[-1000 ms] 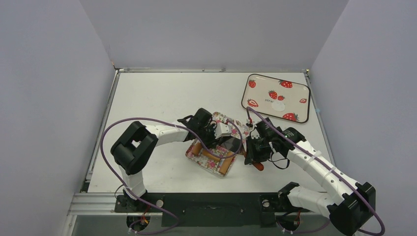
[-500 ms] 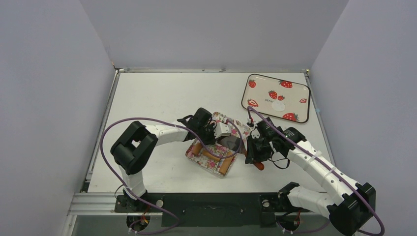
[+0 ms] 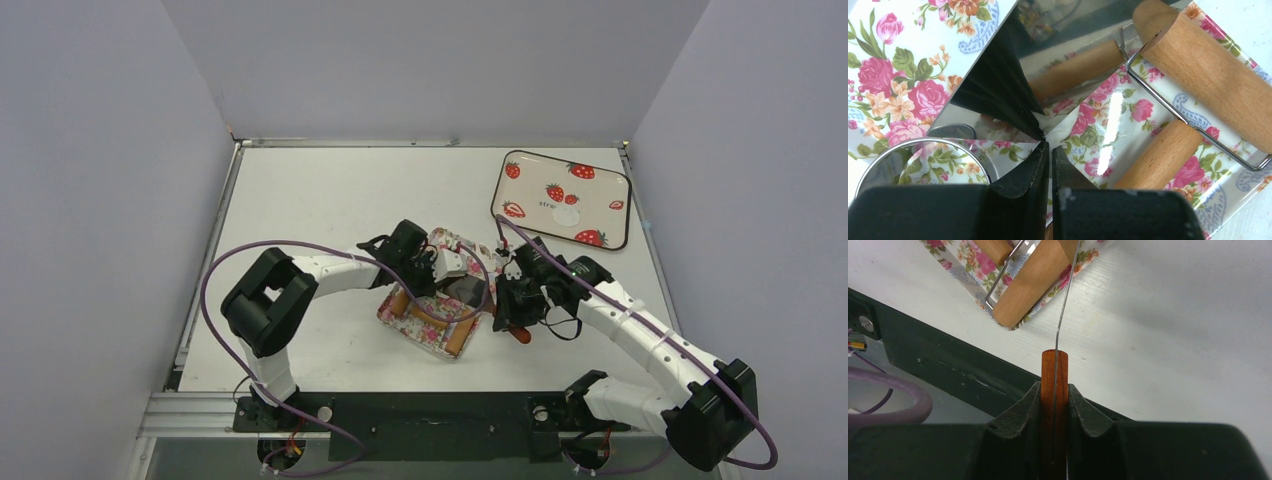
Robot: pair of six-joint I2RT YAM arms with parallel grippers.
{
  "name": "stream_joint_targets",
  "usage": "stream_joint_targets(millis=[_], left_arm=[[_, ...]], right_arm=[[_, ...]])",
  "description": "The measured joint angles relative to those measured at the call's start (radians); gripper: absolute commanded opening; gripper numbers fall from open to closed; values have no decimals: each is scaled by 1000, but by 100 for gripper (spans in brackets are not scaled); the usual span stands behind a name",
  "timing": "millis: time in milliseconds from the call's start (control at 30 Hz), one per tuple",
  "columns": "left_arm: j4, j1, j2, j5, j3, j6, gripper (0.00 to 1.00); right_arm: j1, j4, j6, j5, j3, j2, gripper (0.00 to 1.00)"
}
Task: Roll out the dumpling wrappers from the dough
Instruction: Remove the dumpling wrapper from the work surface.
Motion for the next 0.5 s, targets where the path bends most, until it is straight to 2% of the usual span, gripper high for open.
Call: stream_joint_targets(millis=[500], left_arm=[[-30,71,-8,54,61,-146,0]], right_arm=[[51,-4,16,8,-91,-26,0]])
